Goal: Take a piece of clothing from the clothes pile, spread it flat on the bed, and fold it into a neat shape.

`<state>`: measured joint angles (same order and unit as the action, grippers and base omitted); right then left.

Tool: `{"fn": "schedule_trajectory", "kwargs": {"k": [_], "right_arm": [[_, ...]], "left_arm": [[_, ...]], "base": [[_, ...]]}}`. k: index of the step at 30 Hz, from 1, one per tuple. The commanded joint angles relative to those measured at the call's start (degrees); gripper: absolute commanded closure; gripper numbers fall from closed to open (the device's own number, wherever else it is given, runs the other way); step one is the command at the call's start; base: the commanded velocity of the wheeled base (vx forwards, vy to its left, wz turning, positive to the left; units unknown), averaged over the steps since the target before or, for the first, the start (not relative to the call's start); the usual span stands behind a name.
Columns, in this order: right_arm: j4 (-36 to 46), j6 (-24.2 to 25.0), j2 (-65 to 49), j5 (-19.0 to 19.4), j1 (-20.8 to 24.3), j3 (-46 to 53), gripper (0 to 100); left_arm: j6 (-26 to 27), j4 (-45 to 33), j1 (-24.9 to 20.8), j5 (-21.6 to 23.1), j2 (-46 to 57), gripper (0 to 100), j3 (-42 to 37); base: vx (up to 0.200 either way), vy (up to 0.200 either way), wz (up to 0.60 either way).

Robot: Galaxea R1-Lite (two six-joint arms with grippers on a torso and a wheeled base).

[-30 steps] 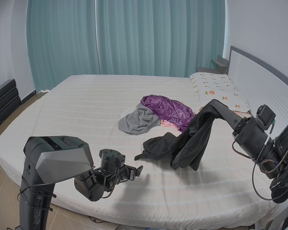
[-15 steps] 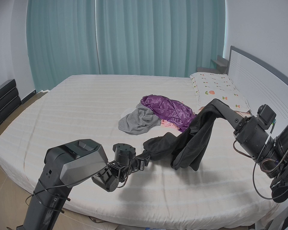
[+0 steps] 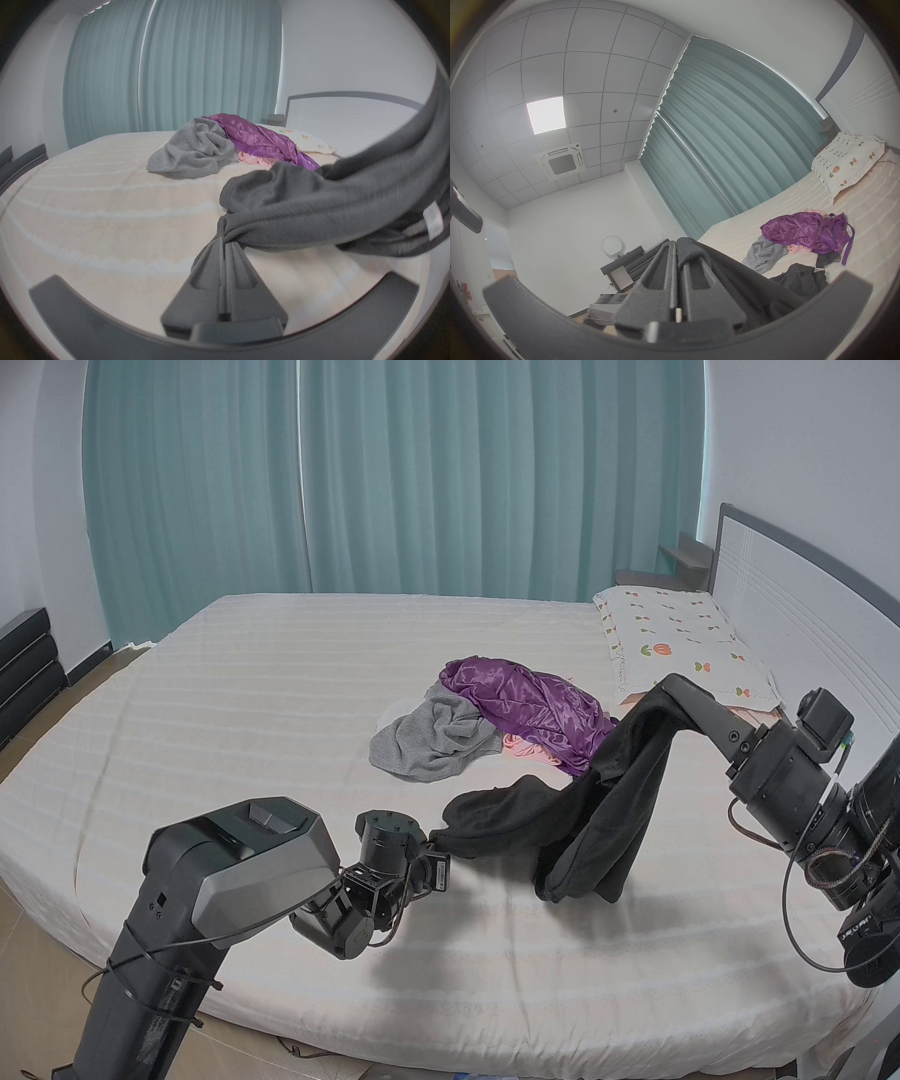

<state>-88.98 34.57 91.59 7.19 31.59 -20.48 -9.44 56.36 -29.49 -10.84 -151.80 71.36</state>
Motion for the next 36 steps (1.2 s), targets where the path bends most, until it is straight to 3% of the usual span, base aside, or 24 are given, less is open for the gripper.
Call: {"fn": "schedule_trajectory", "kwargs": {"k": [1, 8, 16, 20, 25, 29, 31, 35, 36], "right_arm": [[-0.32, 0.14, 4.04, 0.45, -4.16, -0.61, 100], [-0.76, -0.65, 13.09, -0.25, -11.37, -6.41, 100], [0.3, -2.76, 14.94, -4.2, -16.03, -21.36, 100], [2.93, -5.39, 12.12, -4.82, -16.03, -24.87, 100], [2.58, -7.94, 11.68, -4.56, -11.2, -16.7, 100], [2.32, -6.71, 15.46, -4.73, -8.65, -10.46, 100], [1.88, -5.83, 16.25, -4.91, -8.38, -9.31, 100], [-0.76, 5.24, 17.92, -4.73, -7.77, -3.07, 100], [-0.76, 5.86, 18.1, -4.73, -7.68, -2.99, 100]], "left_arm": [[-3.75, 0.6, 0.57, -1.29, 8.89, 100, -7.29], [-10.08, 0.24, 2.07, -2.35, 27.87, 100, -21.09], [-13.77, -0.55, 4.18, -7.36, 45.1, 100, -23.38], [-15.44, -0.63, 4.35, -7.44, 50.99, 100, -23.55], [-20.8, -0.63, 3.47, -7.27, 54.24, 100, -31.55], [-27.83, -0.63, 1.45, -7.36, 52.66, 100, -35.42], [-28.62, -0.63, 1.19, -7.27, 52.13, 100, -36.3], [-29.59, -0.63, 1.01, -7.0, 50.72, 100, -39.72], [-29.76, -0.63, 1.1, -7.0, 50.55, 100, -39.9]], "base": [[0.0, 0.0, 0.0], [0.0, 0.0, 0.0], [0.0, 0.0, 0.0], [0.0, 0.0, 0.0], [0.0, 0.0, 0.0], [0.0, 0.0, 0.0], [0.0, 0.0, 0.0], [0.0, 0.0, 0.0], [0.0, 0.0, 0.0]]}}
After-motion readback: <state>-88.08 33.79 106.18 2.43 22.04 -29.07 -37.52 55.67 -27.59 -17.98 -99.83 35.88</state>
